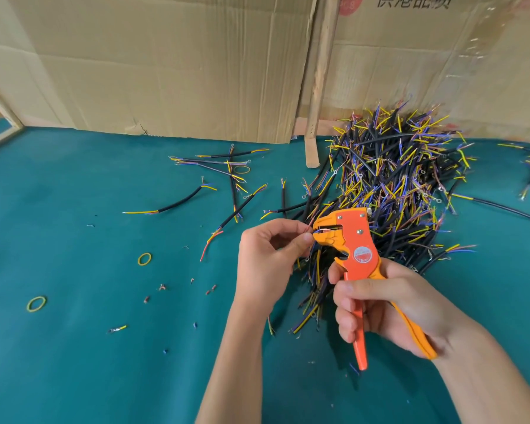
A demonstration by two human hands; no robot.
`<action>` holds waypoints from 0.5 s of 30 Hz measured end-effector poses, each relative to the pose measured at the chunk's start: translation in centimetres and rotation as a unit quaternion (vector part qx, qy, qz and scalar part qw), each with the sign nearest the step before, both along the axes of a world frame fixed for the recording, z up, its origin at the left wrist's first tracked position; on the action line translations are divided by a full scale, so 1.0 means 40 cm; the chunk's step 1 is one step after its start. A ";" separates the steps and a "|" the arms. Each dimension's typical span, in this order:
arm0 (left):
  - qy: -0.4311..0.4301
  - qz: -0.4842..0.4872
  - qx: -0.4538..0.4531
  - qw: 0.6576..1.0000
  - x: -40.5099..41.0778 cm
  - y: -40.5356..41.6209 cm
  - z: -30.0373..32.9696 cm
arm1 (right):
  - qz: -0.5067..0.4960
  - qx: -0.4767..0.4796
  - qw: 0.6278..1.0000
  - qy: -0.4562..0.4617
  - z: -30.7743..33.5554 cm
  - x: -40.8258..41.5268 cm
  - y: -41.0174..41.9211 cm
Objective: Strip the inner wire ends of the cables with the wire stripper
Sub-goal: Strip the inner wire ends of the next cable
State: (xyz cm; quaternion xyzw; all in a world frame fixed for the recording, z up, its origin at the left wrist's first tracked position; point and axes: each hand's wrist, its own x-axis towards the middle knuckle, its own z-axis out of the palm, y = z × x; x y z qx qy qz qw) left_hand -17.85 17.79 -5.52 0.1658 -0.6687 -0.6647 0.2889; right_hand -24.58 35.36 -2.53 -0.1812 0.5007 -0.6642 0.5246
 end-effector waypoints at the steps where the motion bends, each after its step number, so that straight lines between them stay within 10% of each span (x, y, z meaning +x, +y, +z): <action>1: -0.002 -0.007 -0.002 1.000 0.002 0.000 0.001 | 0.004 0.001 1.000 0.002 0.001 -0.002 0.003; 15: -0.031 -0.030 -0.001 0.999 0.011 -0.013 0.006 | 0.046 0.018 0.999 -0.011 -0.002 -0.025 0.029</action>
